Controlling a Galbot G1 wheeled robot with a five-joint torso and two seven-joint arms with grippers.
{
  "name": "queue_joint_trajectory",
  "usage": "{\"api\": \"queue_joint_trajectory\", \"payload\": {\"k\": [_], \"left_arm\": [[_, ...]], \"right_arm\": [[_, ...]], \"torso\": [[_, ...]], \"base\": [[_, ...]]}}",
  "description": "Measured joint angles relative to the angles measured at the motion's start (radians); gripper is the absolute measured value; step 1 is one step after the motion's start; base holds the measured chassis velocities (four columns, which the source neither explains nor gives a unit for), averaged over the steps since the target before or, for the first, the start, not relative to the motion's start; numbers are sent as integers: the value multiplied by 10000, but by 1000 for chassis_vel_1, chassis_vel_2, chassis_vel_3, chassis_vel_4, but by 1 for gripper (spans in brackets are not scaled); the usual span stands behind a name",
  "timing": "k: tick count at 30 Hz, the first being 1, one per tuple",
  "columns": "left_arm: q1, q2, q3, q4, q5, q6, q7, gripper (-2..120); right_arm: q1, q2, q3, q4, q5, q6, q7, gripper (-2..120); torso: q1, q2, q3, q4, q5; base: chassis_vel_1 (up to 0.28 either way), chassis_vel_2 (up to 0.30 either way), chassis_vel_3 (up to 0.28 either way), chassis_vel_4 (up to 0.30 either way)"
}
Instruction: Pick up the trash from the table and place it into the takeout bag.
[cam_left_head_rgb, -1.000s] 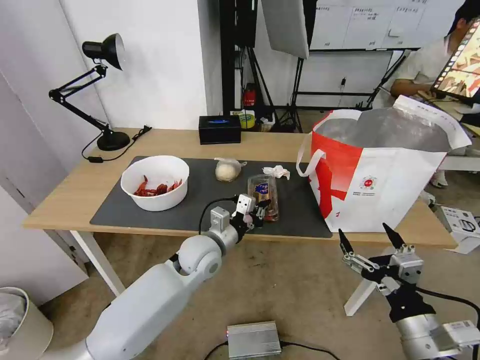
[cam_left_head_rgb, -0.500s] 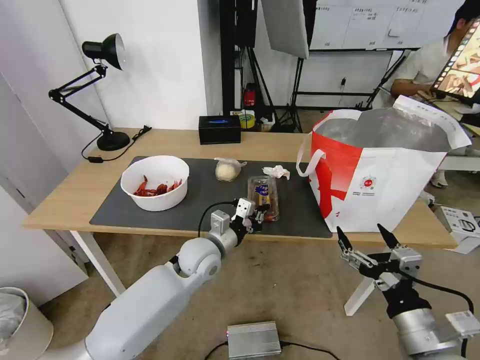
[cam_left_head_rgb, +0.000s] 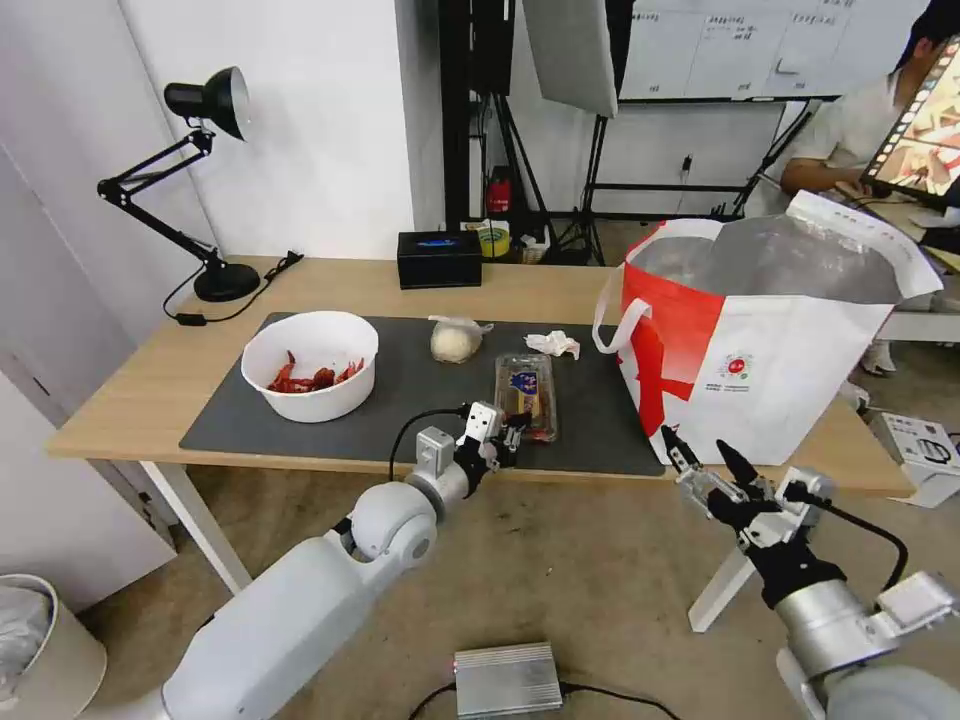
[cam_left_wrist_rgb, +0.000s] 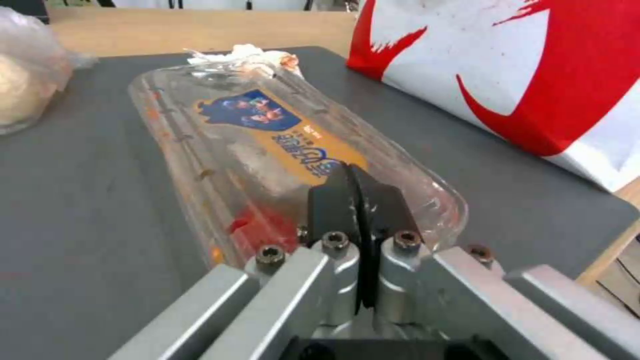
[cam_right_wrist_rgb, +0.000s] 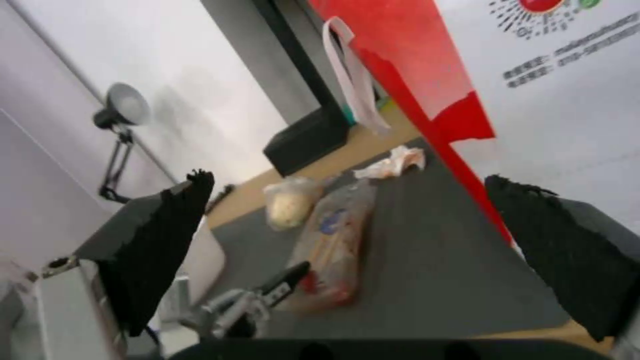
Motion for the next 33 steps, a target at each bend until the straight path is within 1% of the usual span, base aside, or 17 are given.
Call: {"api": "queue_joint_trajectory", "payload": {"k": [1,4,9,12,13,15,23,33], "left_arm": [[0,0,0,0,0,0,0,0],[-6,3,-4,-37,-39,-10,-19,0],[6,-14,-1,-105,-48,-12,-43,0],[16,-33,36,-166,-48,-12,-56,0],[16,-33,36,-166,-48,-12,-56,0],[8,-55,66,-168,-42,4,-66,0],[26,-52,100,-162,-7,26,-90,0],[-13,-196,243,-46,-24,31,-313,0]], "right_arm": [[0,0,0,0,0,0,0,100],[221,-133,-37,-57,689,-125,257,100],[482,-231,-67,-138,1280,-257,550,100],[797,-369,-110,-231,1962,-402,848,100],[797,-369,-110,-231,1962,-402,848,100],[1089,-476,-136,-346,2508,-512,1044,100],[1764,-813,-415,-785,3110,-619,1308,100],[3068,-1262,-973,-1567,3937,-872,2056,100]], "torso": [[0,0,0,0,0],[0,0,0,0,0],[0,0,-1,0,0],[0,0,0,-1,1],[0,0,0,-1,1],[0,0,-1,0,0],[0,0,-1,-1,0],[0,0,0,-1,0]], "base": [[0,0,0,0],[0,0,0,0],[0,0,0,0],[0,0,0,0],[0,0,0,0],[0,0,0,0],[0,0,0,0],[0,0,0,0]]}}
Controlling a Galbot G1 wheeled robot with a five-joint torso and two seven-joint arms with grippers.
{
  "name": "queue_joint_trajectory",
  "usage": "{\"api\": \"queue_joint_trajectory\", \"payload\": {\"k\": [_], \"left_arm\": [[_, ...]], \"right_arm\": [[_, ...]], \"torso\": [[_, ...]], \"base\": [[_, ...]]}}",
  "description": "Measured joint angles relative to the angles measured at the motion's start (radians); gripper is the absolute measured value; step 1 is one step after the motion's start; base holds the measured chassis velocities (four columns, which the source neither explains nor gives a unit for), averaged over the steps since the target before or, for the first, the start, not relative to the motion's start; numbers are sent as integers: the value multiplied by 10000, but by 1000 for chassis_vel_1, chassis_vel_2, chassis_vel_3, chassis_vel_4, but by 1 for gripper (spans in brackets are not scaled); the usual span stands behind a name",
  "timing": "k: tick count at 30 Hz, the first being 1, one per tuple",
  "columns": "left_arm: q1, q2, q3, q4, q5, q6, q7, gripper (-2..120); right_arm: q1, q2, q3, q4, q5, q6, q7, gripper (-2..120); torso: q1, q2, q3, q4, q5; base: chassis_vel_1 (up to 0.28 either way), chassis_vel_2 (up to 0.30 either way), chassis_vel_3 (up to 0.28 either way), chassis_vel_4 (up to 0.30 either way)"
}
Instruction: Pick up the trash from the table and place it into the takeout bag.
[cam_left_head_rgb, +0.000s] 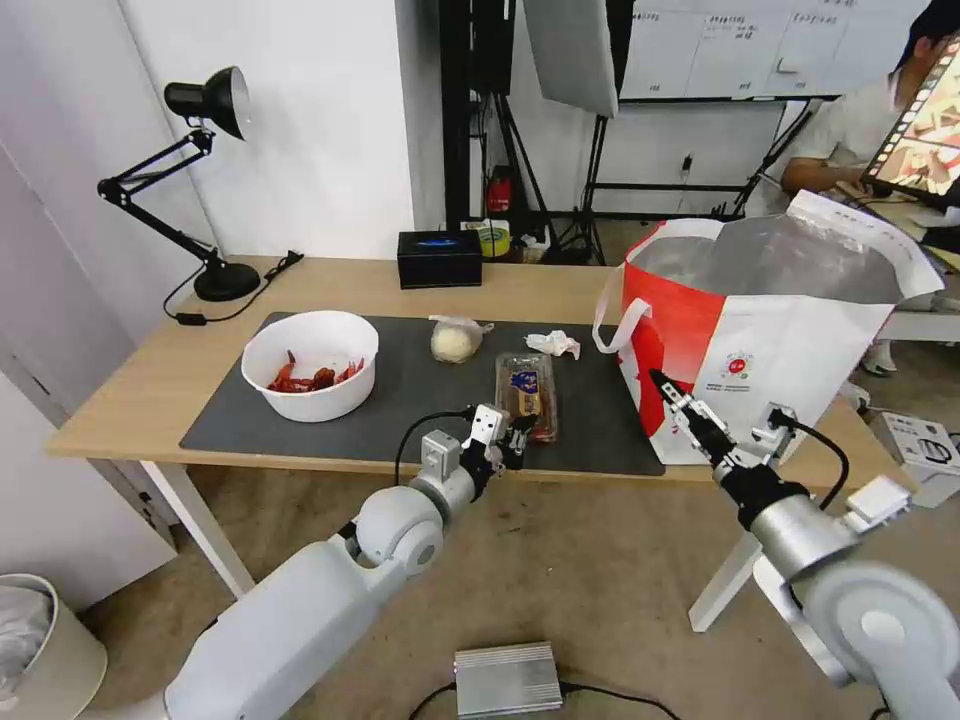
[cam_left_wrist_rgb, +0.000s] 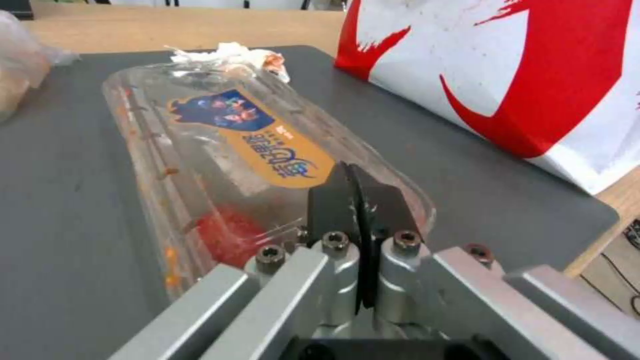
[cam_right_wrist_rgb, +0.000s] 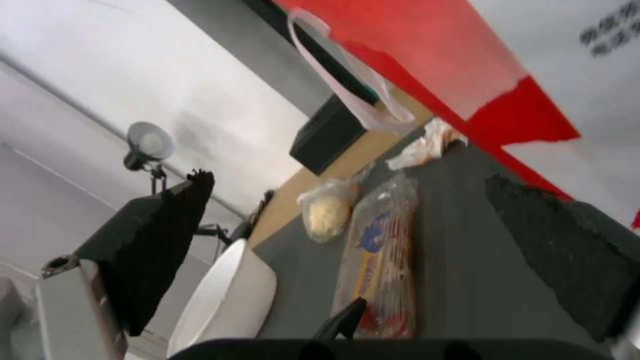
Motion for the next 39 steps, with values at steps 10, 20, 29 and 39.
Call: {"api": "queue_joint_trajectory", "payload": {"k": [10,20,29,39], "left_arm": [[-1,-109,-32,141,-22,-1,-54,0],[51,-134,-44,113,-98,-25,-267,0],[251,-120,-124,-41,-176,-27,-365,0],[347,-39,-231,-108,-183,-30,-400,0]], "right_arm": [[797,-4,-585,-787,168,-356,559,100],[1578,160,-1185,-1438,188,-477,911,100],[2208,366,-1748,-1862,176,-597,1157,100],[3196,784,-2441,-2492,-34,-600,1505,100]], "torso": [[0,0,0,1,0],[0,0,0,0,-1],[0,0,0,0,-1],[0,0,0,1,-1]], "base": [[0,0,0,0],[0,0,0,0],[0,0,0,0],[0,0,0,0]]}}
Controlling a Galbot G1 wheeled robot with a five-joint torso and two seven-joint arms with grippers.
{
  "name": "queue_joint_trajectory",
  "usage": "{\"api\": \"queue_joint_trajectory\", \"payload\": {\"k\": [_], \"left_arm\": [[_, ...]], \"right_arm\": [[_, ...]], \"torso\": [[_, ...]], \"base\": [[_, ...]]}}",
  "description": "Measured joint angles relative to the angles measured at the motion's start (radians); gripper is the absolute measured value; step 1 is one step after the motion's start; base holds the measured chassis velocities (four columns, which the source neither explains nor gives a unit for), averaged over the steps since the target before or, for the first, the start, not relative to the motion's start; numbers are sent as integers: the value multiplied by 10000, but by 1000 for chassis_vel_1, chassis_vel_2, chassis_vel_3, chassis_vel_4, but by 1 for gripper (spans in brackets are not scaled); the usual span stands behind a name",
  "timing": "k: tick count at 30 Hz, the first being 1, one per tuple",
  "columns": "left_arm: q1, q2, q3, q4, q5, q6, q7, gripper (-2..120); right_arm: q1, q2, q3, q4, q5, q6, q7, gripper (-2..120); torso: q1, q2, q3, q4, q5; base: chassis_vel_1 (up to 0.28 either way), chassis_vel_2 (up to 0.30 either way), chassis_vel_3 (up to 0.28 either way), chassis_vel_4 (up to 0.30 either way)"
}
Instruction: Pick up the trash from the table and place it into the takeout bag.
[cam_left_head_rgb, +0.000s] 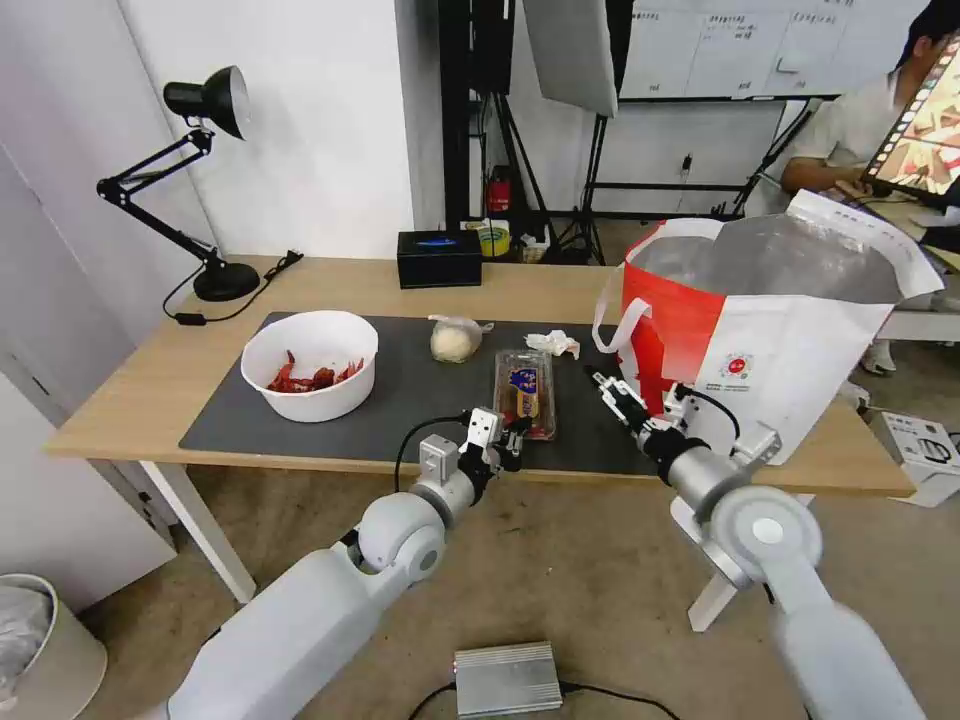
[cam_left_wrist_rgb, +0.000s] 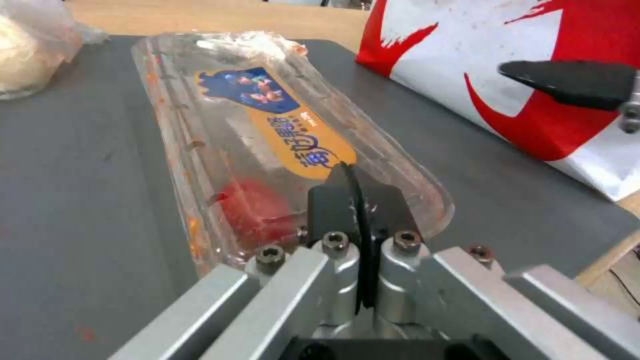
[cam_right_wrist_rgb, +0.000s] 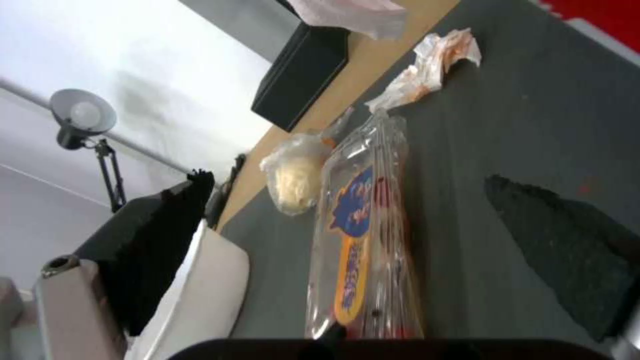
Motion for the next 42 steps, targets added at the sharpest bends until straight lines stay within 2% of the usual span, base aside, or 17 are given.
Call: {"api": "queue_joint_trajectory", "payload": {"k": [18,42], "left_arm": [[13,-128,-21,35,-62,-12,-145,0],[-15,-69,-115,8,-247,-32,-134,0]], "right_arm": [[1719,706,-994,-1482,-481,-110,1132,100],[2885,1220,-1381,-2870,-228,-983,1457,100]], "torso": [[1,0,1,0,0],[0,0,0,0,0]], "base": [[0,0,0,0],[0,0,0,0]]}}
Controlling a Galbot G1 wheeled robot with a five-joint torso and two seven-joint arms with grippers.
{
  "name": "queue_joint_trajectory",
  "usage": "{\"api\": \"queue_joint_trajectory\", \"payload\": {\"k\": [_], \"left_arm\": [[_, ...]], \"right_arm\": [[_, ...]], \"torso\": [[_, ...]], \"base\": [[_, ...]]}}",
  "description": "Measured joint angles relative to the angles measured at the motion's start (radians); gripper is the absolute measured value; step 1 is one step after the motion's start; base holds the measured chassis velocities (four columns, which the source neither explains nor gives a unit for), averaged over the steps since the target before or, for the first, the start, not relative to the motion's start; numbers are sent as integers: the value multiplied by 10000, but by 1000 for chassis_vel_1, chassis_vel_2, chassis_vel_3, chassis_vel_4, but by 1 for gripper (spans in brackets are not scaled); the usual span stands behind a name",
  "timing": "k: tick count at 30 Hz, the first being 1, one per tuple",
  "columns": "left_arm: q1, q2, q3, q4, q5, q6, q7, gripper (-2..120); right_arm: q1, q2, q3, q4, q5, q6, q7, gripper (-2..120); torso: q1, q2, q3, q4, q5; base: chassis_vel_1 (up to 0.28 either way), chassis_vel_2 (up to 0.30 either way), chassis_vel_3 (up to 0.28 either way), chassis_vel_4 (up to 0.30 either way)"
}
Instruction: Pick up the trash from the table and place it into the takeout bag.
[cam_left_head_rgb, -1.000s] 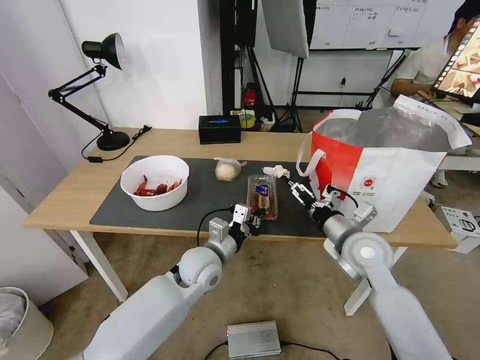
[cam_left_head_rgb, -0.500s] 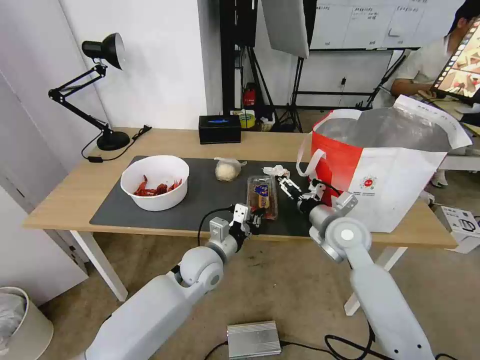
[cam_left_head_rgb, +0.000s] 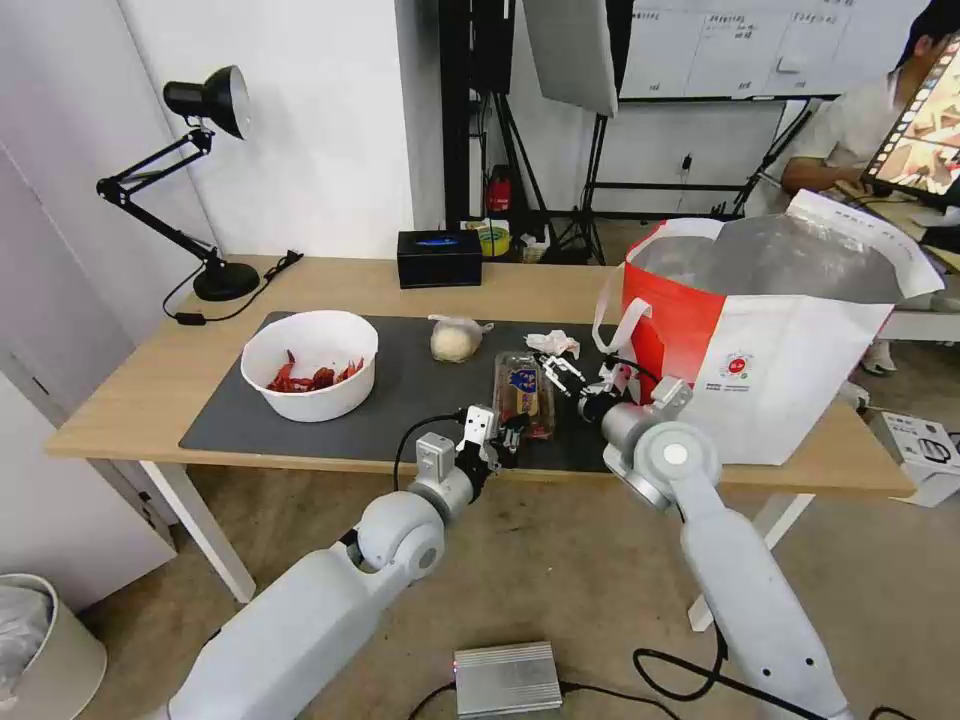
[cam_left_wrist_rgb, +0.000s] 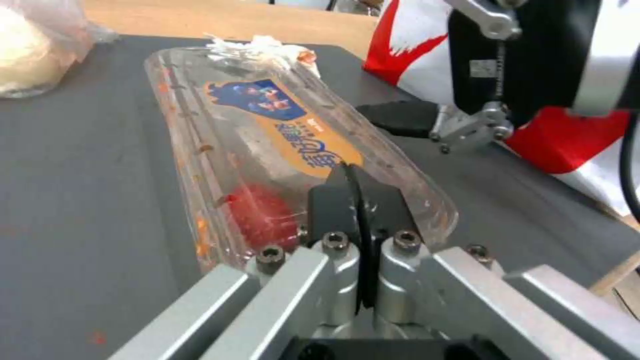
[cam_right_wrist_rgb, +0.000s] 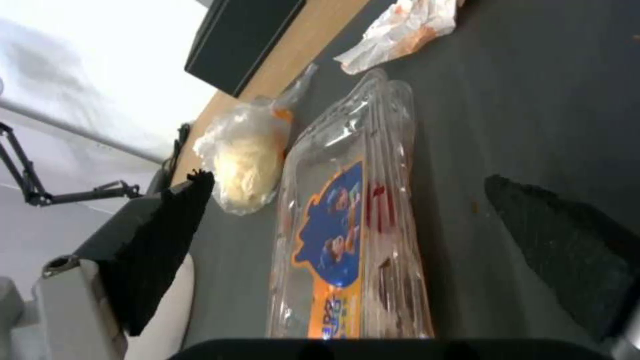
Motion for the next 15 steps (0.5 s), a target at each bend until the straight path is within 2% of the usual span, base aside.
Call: {"api": "queue_joint_trajectory", "payload": {"k": [15], "left_arm": [[160,37,-187,-34,-8,-175,27,0]], "right_arm": [[638,365,-243,-650,31,-266,151,100]], "torso": [[-1,0,0,0,0]], "base": [[0,0,0,0]]}}
